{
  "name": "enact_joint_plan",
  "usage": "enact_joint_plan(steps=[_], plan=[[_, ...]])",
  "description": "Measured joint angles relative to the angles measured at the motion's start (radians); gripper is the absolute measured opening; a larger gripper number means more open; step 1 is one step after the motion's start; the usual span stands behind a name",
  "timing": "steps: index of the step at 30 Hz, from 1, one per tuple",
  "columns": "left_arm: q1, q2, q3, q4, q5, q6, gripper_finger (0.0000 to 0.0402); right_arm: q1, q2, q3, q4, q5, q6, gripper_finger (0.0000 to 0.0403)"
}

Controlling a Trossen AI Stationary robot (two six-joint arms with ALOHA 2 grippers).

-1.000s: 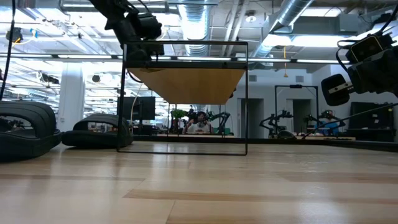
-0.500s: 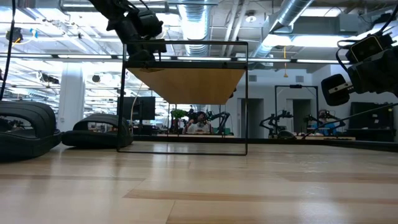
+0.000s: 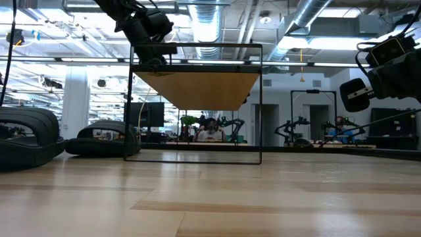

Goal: Pick and place slides into the shelf
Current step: Adjust the black slides on the shelf

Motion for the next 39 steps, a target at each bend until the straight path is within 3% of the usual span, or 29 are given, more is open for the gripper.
enact_joint_plan(steps=[16, 24, 39], plan=[[0.04, 0.0, 0.0, 0.028, -0.002, -0.01, 0.0, 0.0, 0.0, 0.0, 0.0, 0.0, 0.0, 0.0], [0.021, 0.0, 0.0, -0.048, 0.015, 0.004, 0.0, 0.0, 0.0, 0.0, 0.0, 0.0, 0.0, 0.0], [0.0, 0.0, 0.0, -0.011, 0.053, 0.07, 0.0, 0.0, 0.0, 0.0, 0.0, 0.0, 0.0, 0.0]])
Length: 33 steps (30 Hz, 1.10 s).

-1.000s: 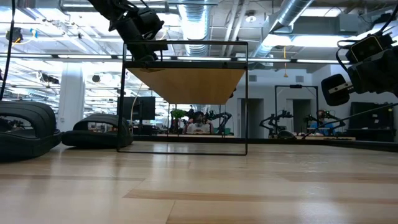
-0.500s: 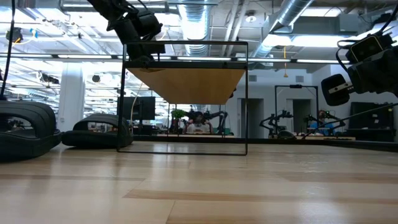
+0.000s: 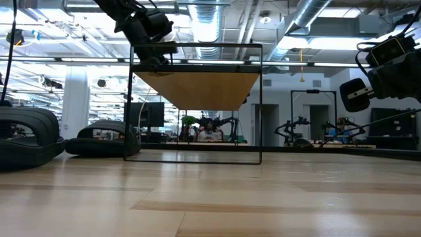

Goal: Pick and place slides into the shelf
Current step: Adjust the black slides on the shelf

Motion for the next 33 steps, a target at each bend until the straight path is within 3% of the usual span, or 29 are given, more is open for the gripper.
enact_joint_plan(steps=[11, 22, 33], plan=[[0.0, 0.0, 0.0, 0.058, -0.001, 0.008, 0.0, 0.0, 0.0, 0.0, 0.0, 0.0, 0.0, 0.0], [0.0, 0.0, 0.0, -0.05, -0.044, 0.021, 0.0, 0.0, 0.0, 0.0, 0.0, 0.0, 0.0, 0.0], [-0.003, 0.054, 0.0, -0.012, -0.028, 0.019, 0.0, 0.0, 0.0, 0.0, 0.0, 0.0, 0.0, 0.0]])
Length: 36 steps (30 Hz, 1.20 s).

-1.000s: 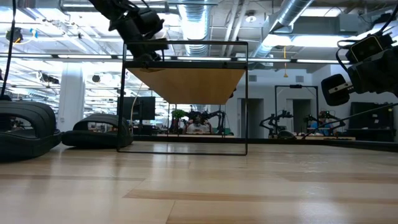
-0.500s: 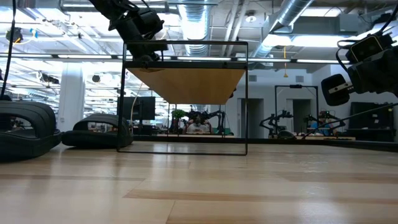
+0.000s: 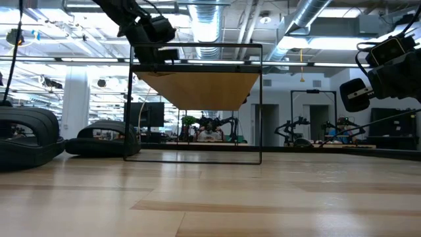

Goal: Pick and place slides into the shelf
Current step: Adjust the black slides on the shelf

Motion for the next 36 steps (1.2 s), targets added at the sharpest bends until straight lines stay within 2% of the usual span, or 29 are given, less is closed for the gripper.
enact_joint_plan(steps=[9, 25, 36], plan=[[-0.006, 0.09, 0.0, 0.007, -0.114, 0.042, 0.0, 0.0, 0.0, 0.0, 0.0, 0.0, 0.0, 0.0], [-0.029, 0.038, 0.0, -0.001, -0.129, 0.053, 0.0, 0.0, 0.0, 0.0, 0.0, 0.0, 0.0, 0.0], [-0.038, -0.002, 0.001, 0.008, -0.087, 0.053, 0.0, 0.0, 0.0, 0.0, 0.0, 0.0, 0.0, 0.0]])
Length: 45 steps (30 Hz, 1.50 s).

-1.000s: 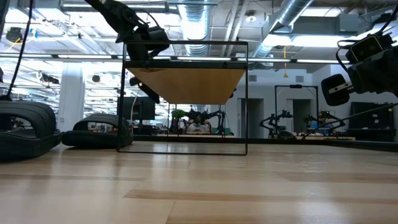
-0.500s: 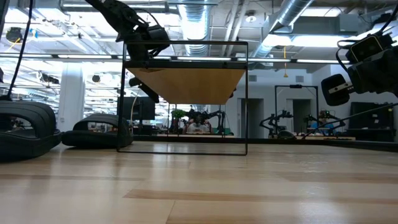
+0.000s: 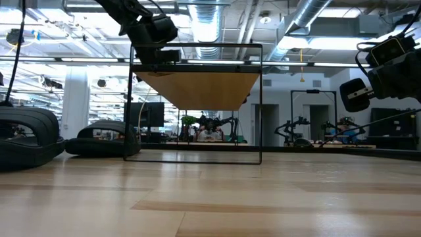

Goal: Pick and place slides into the shelf
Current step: Adjust the black slides on the shelf

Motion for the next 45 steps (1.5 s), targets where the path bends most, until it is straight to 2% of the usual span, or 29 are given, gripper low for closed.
enact_joint_plan(steps=[22, 28, 36, 42, 45], plan=[[0.02, 0.001, 0.0, 0.092, -0.068, 0.031, 0.0, 0.0, 0.0, 0.0, 0.0, 0.0, 0.0, 0.0], [0.024, 0.001, 0.0, 0.093, -0.069, 0.009, 0.0, 0.0, 0.0, 0.0, 0.0, 0.0, 0.0, 0.0], [0.024, 0.001, 0.0, 0.094, -0.019, -0.027, 0.0, 0.0, 0.0, 0.0, 0.0, 0.0, 0.0, 0.0], [0.024, 0.001, 0.0, 0.042, -0.022, -0.028, 0.0, 0.0, 0.0, 0.0, 0.0, 0.0, 0.0, 0.0], [0.021, 0.001, 0.001, 0.03, -0.057, -0.028, 0.0, 0.0, 0.0, 0.0, 0.0, 0.0, 0.0, 0.0]])
